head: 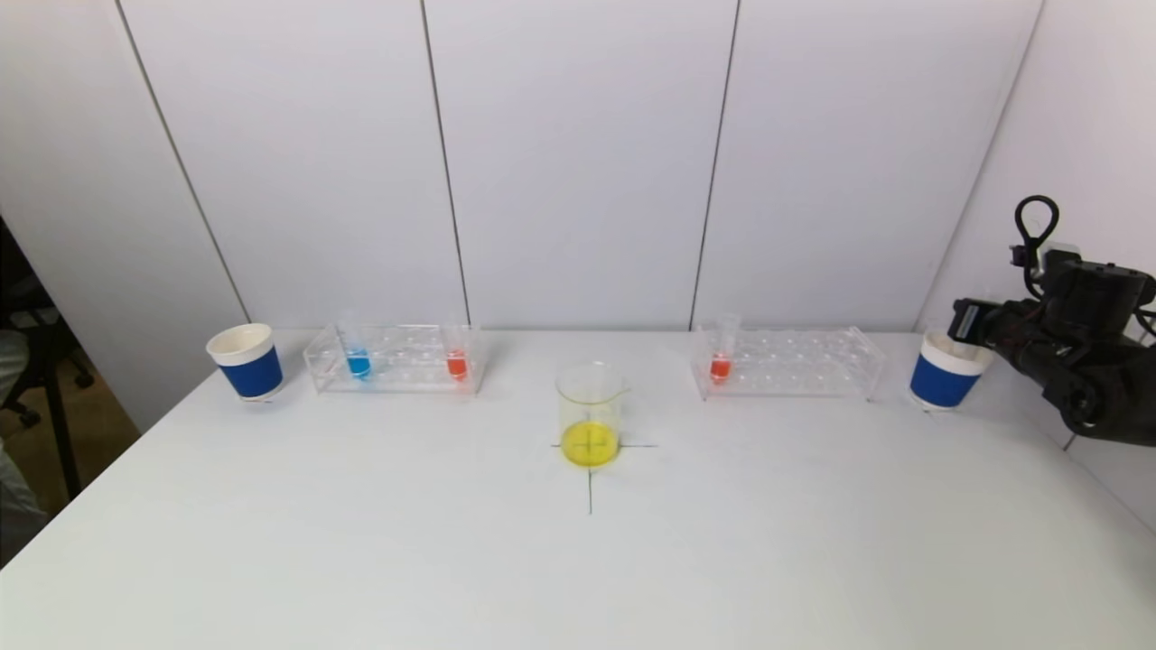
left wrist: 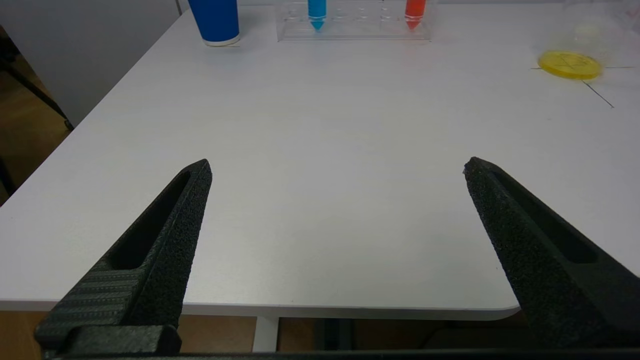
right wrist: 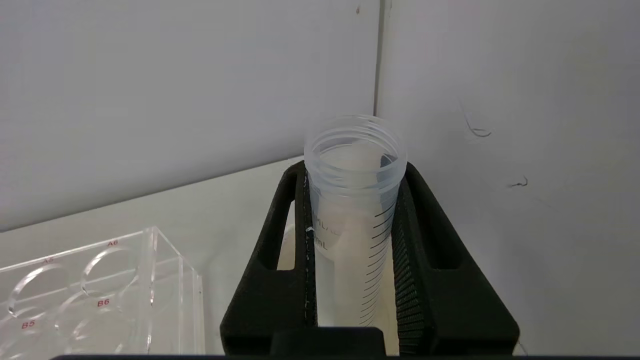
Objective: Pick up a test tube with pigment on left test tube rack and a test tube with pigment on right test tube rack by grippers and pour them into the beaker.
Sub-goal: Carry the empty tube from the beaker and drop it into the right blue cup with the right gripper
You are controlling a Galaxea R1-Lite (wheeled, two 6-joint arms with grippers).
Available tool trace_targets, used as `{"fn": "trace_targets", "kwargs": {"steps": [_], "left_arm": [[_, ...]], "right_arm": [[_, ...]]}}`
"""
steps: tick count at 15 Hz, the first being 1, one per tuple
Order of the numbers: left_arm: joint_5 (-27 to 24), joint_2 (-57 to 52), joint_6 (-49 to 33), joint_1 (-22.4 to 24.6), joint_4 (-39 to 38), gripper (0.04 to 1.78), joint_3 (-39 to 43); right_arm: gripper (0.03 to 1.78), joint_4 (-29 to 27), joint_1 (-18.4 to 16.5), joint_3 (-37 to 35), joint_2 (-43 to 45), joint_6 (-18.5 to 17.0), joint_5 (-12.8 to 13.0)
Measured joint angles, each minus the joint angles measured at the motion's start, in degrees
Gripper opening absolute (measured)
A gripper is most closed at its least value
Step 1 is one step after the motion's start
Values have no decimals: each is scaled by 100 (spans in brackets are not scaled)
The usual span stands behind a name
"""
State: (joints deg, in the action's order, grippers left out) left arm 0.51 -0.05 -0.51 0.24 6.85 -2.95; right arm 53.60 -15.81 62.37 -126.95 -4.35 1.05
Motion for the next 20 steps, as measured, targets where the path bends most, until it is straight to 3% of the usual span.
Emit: {"fn": "trace_targets", "kwargs": {"steps": [17, 20], "left_arm": [[0, 0, 0, 0, 0, 176, 0], [0, 0, 0, 0, 0, 176, 0]], "right_arm": [[49, 56, 7, -60, -56, -116, 7], [62, 122, 2, -82, -59, -121, 7]]}}
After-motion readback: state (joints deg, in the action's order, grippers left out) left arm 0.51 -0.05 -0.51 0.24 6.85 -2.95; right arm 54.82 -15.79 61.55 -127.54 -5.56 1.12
